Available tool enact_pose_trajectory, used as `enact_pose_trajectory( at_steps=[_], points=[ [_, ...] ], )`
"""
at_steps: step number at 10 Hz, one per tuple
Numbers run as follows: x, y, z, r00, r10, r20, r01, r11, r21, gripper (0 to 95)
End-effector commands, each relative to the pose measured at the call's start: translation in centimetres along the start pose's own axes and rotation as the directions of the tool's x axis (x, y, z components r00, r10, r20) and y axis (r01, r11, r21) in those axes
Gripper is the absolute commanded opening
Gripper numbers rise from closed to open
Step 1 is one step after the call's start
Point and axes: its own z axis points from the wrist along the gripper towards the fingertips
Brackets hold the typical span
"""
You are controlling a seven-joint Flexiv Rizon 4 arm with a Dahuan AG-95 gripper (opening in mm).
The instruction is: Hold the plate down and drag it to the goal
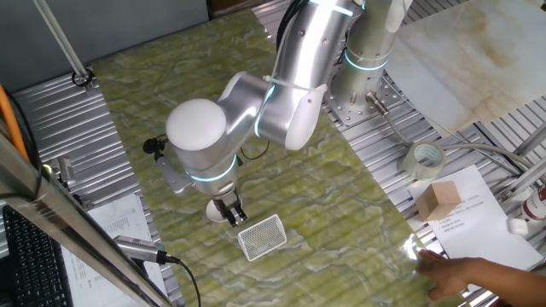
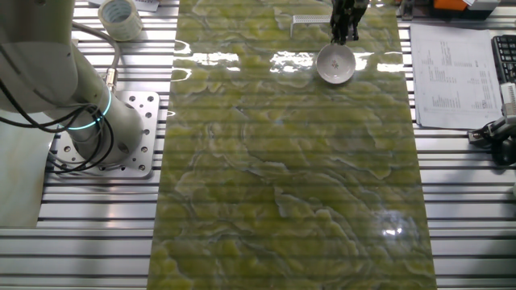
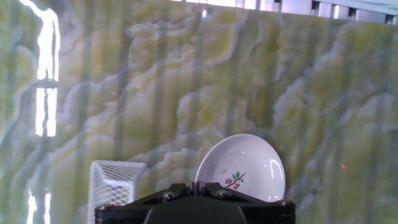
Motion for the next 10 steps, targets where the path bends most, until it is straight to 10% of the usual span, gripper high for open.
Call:
enact_pose_trajectory(
  at_steps=[1, 10],
  points=[
    [0.12, 0.61, 0.11, 1.0, 0.011, -0.029, -0.011, 1.0, -0.003, 0.0],
    [0.43, 0.68, 0.2, 0.999, -0.026, -0.048, 0.026, 1.0, 0.005, 0.0]
  ],
)
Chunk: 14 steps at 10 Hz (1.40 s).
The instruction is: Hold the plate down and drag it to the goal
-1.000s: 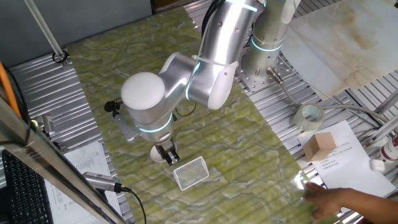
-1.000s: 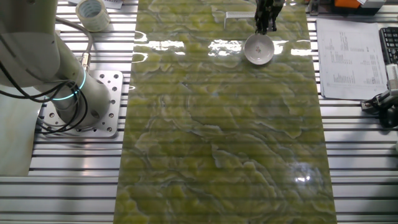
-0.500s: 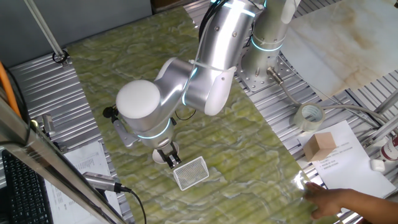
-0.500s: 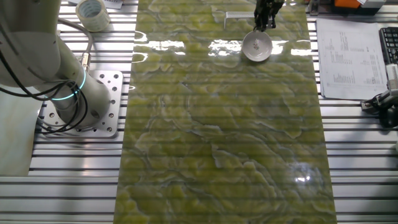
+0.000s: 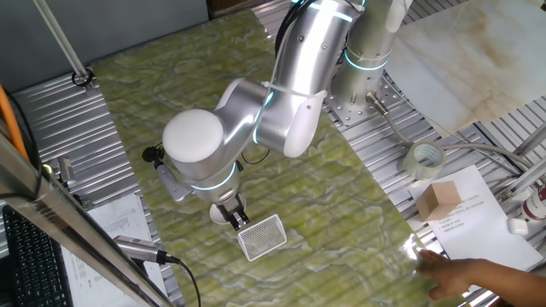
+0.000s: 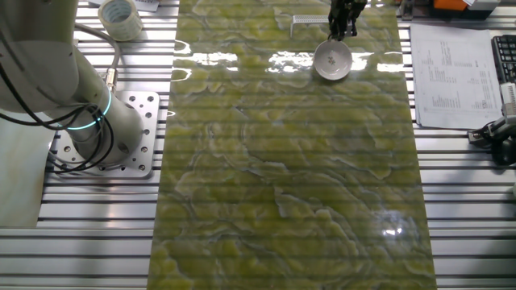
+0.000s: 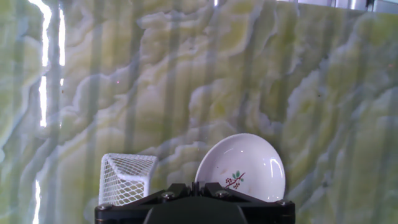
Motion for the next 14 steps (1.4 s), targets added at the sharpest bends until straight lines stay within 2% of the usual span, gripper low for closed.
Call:
enact_pose_trajectory(
  at_steps=[1, 4, 7, 9, 11, 14],
  points=[
    [0.1, 0.0, 0.0, 1.0, -0.012, -0.021, 0.012, 1.0, -0.012, 0.0],
    [1.6, -0.1, 0.4, 1.0, -0.017, -0.02, 0.016, 1.0, -0.024, 0.0],
    [2.5, 0.7, 0.1, 0.999, -0.005, -0.036, 0.004, 1.0, -0.027, 0.0],
    [3.3, 2.3, 0.1, 0.999, 0.017, -0.04, -0.018, 1.0, -0.024, 0.0],
    [3.6, 3.3, 0.2, 0.999, 0.035, -0.039, -0.036, 0.999, -0.024, 0.0],
    [3.5, 3.5, 0.2, 0.998, 0.041, -0.041, -0.042, 0.999, -0.021, 0.0]
  ],
)
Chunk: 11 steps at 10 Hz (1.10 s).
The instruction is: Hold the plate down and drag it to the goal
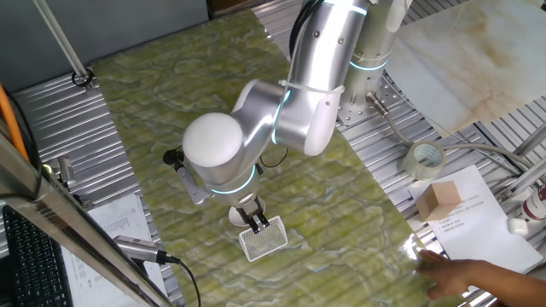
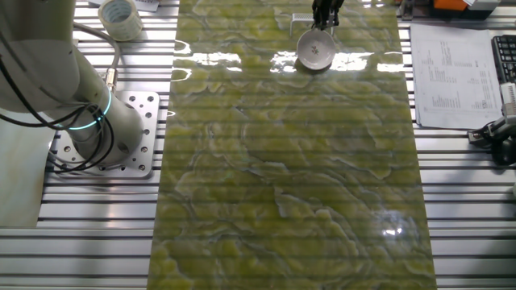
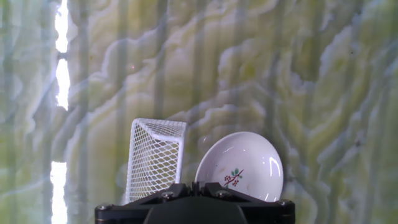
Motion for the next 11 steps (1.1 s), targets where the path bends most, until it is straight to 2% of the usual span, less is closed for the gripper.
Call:
enact_pose_trajectory(
  at_steps=[1, 5, 6, 8, 11],
  points=[
    [-0.1, 0.0, 0.0, 1.0, -0.009, -0.002, 0.009, 1.0, 0.004, 0.0],
    [0.0, -0.2, -0.1, 0.999, -0.049, -0.008, 0.049, 0.999, 0.001, 0.0],
    [0.0, -0.3, -0.1, 0.998, -0.068, -0.014, 0.068, 0.998, 0.0, 19.0],
    [0.0, -0.6, -0.4, 0.995, -0.092, -0.028, 0.092, 0.996, -0.003, 19.0],
    [0.1, -1.2, -0.9, 0.994, -0.104, -0.034, 0.104, 0.995, -0.006, 19.0]
  ],
)
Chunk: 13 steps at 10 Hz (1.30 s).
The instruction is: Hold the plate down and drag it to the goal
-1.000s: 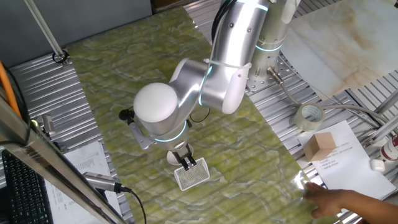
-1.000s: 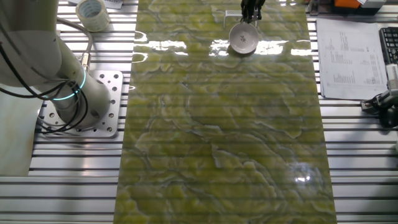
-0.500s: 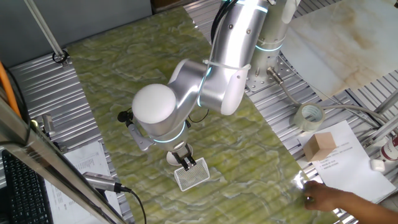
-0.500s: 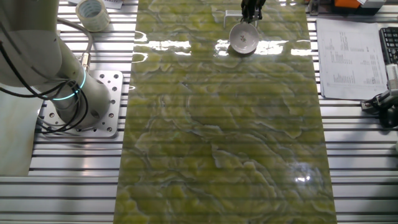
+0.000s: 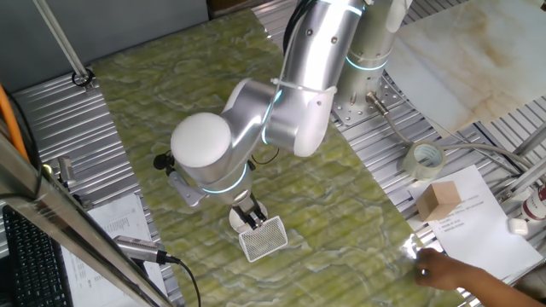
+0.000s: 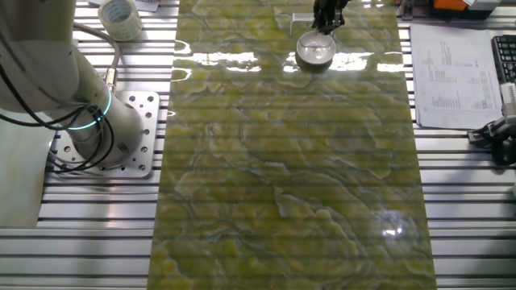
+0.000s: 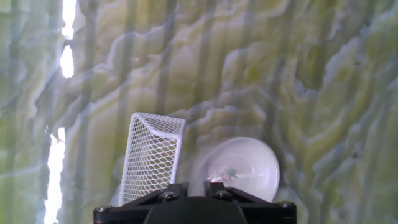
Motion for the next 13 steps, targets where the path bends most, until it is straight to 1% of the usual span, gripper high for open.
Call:
enact_pose_trajectory(
  at_steps=[1, 2, 3, 4, 6, 7, 8, 9, 10, 11, 12, 13],
  points=[
    [0.3, -0.3, -0.4, 1.0, -0.004, -0.003, 0.004, 1.0, 0.001, 19.0],
    [0.3, -0.4, -0.4, 1.0, -0.007, -0.003, 0.007, 1.0, 0.002, 19.0],
    [0.5, -0.8, -0.7, 1.0, -0.012, -0.004, 0.012, 1.0, 0.009, 19.0],
    [0.7, -1.6, -1.0, 1.0, -0.017, -0.004, 0.017, 1.0, 0.009, 0.0],
    [0.7, -3.6, -2.1, 1.0, -0.022, -0.002, 0.022, 1.0, 0.007, 0.0],
    [0.6, -4.7, -2.9, 1.0, 0.013, 0.009, -0.014, 1.0, 0.011, 0.0],
    [0.5, -5.1, -3.1, 0.999, 0.033, 0.017, -0.033, 0.999, 0.013, 0.0],
    [0.1, -5.8, -3.6, 0.999, 0.043, 0.025, -0.043, 0.999, 0.015, 0.0],
    [-0.2, -6.4, -3.9, 0.999, 0.047, 0.026, -0.047, 0.999, 0.016, 0.0],
    [-0.7, -7.5, -4.4, 0.998, 0.052, 0.027, -0.052, 0.998, 0.018, 0.0],
    [-1.2, -8.3, -4.6, 0.998, 0.051, 0.036, -0.052, 0.998, 0.02, 0.0],
    [-1.5, -8.7, -4.7, 0.998, 0.05, 0.042, -0.051, 0.998, 0.023, 0.0]
  ],
)
